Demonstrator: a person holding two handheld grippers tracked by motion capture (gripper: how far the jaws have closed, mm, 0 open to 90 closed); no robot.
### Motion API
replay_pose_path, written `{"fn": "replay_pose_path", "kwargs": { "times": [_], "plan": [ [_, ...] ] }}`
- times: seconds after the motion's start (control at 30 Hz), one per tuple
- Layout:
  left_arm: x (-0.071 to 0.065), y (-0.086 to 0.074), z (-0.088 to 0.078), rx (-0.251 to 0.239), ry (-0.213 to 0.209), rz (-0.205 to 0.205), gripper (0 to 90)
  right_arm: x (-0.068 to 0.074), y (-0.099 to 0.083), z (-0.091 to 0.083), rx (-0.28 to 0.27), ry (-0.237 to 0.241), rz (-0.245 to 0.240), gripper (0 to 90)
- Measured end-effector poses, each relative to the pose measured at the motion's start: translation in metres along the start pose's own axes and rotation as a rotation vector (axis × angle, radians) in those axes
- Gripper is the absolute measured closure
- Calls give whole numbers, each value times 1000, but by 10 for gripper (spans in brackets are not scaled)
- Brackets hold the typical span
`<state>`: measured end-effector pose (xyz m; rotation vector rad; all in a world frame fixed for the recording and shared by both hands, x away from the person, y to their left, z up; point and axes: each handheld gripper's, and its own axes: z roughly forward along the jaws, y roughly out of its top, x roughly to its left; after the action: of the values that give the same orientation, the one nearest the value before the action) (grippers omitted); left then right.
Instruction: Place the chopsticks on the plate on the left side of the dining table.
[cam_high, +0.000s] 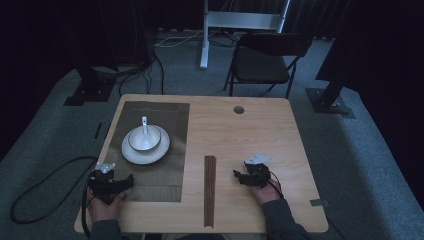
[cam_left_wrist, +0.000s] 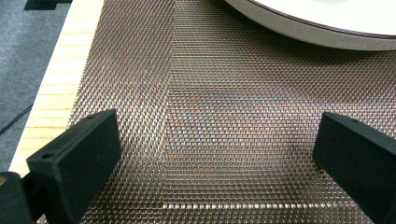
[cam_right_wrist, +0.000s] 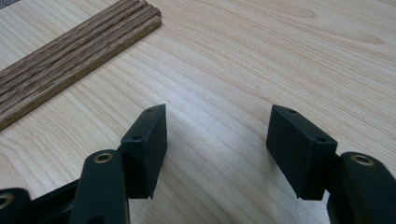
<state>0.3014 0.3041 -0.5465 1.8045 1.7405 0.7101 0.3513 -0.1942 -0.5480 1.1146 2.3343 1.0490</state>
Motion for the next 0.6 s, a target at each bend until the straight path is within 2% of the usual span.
{"fn": "replay_pose_path", "kwargs": {
  "times": [0.6],
  "plan": [
    [0,0,0,0,0,0,14,1,-1,-1,-5,-15,-1,411]
  ]
}}
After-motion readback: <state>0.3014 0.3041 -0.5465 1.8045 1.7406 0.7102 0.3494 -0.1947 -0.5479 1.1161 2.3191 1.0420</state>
